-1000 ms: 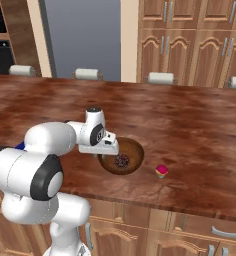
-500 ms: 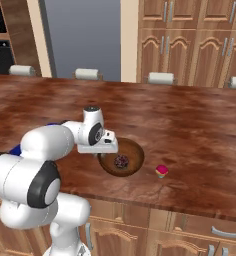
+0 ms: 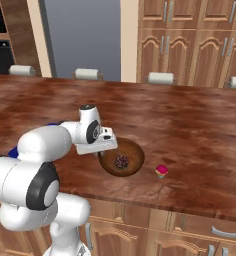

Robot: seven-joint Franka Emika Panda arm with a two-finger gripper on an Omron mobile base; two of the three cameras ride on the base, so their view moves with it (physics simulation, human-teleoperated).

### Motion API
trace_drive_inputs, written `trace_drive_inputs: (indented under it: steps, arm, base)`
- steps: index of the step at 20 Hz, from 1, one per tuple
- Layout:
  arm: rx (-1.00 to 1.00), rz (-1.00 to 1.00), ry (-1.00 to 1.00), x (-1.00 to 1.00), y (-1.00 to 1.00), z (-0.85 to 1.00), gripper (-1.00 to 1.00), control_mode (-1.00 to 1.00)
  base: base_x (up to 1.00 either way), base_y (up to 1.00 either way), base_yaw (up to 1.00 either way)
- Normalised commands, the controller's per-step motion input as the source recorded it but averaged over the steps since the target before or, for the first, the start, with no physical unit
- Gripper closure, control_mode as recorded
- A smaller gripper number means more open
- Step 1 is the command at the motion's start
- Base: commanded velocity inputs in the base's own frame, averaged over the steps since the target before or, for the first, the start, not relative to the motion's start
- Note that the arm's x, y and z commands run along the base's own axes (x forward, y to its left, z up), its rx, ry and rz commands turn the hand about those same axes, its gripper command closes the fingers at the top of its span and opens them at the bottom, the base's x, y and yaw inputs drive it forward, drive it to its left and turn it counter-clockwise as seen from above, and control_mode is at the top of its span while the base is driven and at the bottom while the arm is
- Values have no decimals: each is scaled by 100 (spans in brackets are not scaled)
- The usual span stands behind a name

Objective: Place the bowl with cake and the cupcake onto the tray.

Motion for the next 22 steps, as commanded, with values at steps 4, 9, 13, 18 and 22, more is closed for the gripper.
trace_drive_inputs:
  steps: [4,9,13,18,22]
  arm:
    - [-14,22,0,0,1,6,100,-100]
    - [-12,17,0,4,8,17,100,-100]
    - [-15,17,0,1,10,20,100,-100]
    - [-14,16,-1,0,12,30,100,-100]
    - [-9,17,0,5,20,20,100,-100]
  base:
    - [0,0,0]
    - [0,0,0]
    - [0,0,0]
    - [0,0,0]
    - [0,0,0]
